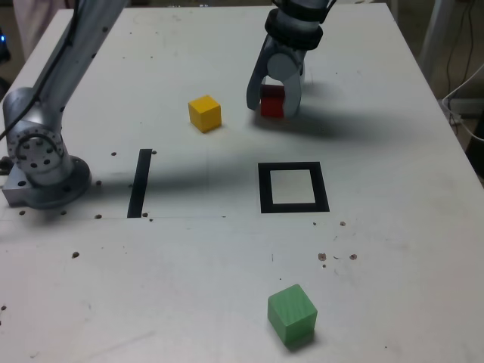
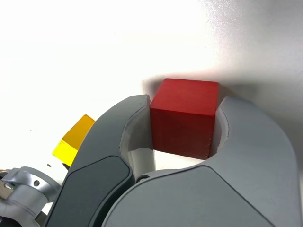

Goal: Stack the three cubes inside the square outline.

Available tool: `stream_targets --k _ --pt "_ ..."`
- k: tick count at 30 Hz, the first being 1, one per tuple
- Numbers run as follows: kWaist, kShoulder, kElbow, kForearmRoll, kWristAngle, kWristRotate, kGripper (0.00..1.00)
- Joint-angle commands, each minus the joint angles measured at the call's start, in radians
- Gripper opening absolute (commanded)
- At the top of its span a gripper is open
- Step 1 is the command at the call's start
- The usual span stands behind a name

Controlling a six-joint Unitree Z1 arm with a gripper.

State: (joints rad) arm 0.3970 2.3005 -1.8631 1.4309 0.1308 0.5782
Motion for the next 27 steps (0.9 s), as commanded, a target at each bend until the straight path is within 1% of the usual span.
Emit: stream_targets --k 1,6,10,20,27 --pt "-0.006 0.006 -0.002 0.004 0.001 -0.004 0.28" --pt "-0.034 -0.024 0.007 0.015 0.002 -0.023 0.28" --pt "-0.09 -0.065 0.026 0.027 -0.005 -0.076 0.28" --pt "-0.298 -0.186 0.124 0.021 -0.08 -0.29 0.29" --pt "-0.402 -0.205 0.145 0.013 -0.139 -0.399 0.29"
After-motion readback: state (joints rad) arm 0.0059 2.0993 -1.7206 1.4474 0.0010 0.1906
